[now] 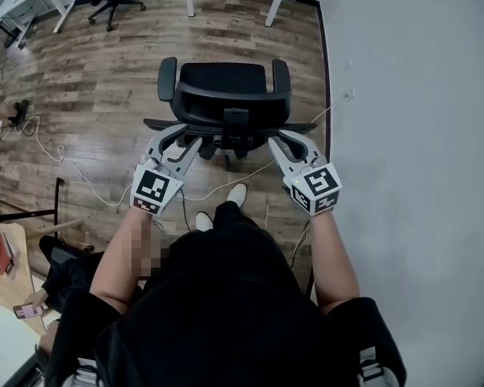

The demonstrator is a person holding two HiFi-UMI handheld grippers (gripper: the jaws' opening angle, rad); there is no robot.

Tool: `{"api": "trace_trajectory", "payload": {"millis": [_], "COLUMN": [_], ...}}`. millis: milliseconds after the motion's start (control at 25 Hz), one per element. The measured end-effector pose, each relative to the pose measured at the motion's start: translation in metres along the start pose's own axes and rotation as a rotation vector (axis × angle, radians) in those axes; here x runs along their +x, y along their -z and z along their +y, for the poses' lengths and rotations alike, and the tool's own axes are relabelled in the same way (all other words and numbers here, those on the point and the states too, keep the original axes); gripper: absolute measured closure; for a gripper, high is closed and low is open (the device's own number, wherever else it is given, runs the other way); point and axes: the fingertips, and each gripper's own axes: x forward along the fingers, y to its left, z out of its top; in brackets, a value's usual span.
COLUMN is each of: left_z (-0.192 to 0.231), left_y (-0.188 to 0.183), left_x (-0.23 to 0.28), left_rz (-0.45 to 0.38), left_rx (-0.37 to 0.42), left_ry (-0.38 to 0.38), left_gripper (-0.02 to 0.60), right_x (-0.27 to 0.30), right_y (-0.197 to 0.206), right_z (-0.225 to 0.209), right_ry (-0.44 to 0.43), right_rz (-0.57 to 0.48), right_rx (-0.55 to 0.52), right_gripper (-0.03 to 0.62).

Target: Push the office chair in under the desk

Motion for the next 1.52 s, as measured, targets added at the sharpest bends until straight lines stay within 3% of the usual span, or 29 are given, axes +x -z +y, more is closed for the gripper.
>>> {"api": "trace_trajectory", "payload": {"millis": [160, 360, 600, 840, 1040, 1280, 1520], "left_z": [0.005, 0.009, 0.013, 0.012, 0.004, 0.007, 0.01], "left_y": [0.016, 0.033, 0.061, 0.078, 0.105, 0.122, 0.132], "left_x": [0.013, 0.023, 0.033, 0.042, 0.045, 0.053, 0.056], "left_rz": [0.06, 0.173, 0.363, 0.493, 0.632, 0.723, 0.803], "left_rx": [-0.007, 0.048, 0.206, 0.361, 0.46, 0.56, 0.676], "left_ry": [0.028, 0.092, 0.208, 0.297, 0.362, 0.391, 0.409], "left_gripper": [0.426, 0.382, 0.339, 0.336, 0.341, 0.389, 0.457], "right_x": [0.013, 0.025, 0.04, 0.051, 0.058, 0.065, 0.072], "right_y": [0.019, 0.047, 0.068, 0.08, 0.091, 0.119, 0.125], "right_z": [-0.012, -0.017, -0.023, -0.024, -0.028, -0.031, -0.029], "right_ry": [-0.024, -0.096, -0.165, -0.272, -0.309, -0.354, -0.372], "right_rz": [0.087, 0.24, 0.392, 0.522, 0.637, 0.785, 0.814], "right_rx": [-0.021, -0.086, -0.213, -0.381, -0.577, -0.769, -0.848], "right_gripper": [0.516, 0.446, 0.424, 0.424, 0.425, 0.431, 0.477]}}
